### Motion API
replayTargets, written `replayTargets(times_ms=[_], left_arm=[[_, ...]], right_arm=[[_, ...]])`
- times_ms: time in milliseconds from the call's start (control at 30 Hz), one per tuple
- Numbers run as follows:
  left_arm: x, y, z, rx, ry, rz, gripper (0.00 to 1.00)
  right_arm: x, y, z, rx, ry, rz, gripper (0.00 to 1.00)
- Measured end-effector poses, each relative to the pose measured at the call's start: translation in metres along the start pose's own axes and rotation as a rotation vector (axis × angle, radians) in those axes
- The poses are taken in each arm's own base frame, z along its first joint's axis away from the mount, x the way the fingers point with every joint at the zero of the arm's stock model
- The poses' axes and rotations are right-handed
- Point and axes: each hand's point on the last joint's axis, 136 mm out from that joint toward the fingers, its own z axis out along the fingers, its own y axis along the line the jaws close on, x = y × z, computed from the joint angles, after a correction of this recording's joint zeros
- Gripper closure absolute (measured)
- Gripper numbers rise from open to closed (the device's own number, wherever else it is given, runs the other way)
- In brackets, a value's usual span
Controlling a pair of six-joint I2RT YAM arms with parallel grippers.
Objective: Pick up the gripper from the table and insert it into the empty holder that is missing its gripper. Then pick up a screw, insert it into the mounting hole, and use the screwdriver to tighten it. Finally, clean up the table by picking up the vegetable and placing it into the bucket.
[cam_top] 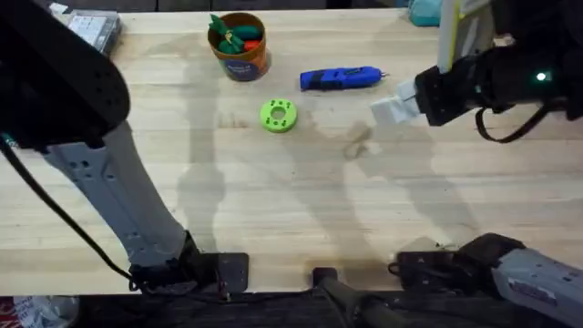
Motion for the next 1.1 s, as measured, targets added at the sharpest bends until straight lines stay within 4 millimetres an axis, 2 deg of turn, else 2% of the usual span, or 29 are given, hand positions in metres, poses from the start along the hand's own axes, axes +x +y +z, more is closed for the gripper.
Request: replayTargets(times_ms=[167,267,400,533,767,800,967,1100], left_arm=[[0.021,-0.049,0.005,0.047,0.014,0.206,0.973],[0.024,-0.076,0.008,0.068,-0.022,0.302,0.973],[0.026,-0.093,0.011,0.051,-0.065,0.372,0.973],[0.026,-0.095,0.011,0.009,-0.083,0.397,0.973],[0.03,-0.083,0.016,-0.048,-0.06,0.397,0.973],[0.033,-0.078,0.032,-0.065,-0.029,0.396,0.973],[0.044,-0.065,0.078,-0.103,0.062,0.389,0.973],[0.055,-0.055,0.104,-0.125,0.125,0.384,0.973]], right_arm=[[0.0,0.0,0.0,0.0,0.0,0.0,0.019],[0.0,0.0,0.0,0.0,0.001,0.0,0.019],[0.0,0.0,0.0,0.0,0.0,0.0,0.019],[0.0,0.0,0.0,0.0,0.0,0.0,0.019],[0.0,0.0,0.0,0.0,0.0,0.0,0.019],[0.0,0.0,0.0,0.0,0.0,0.0,0.019],[0.0,0.0,0.0,0.0,0.0,0.0,0.019],[0.0,0.0,0.0,0.0,0.0,0.0,0.019]])
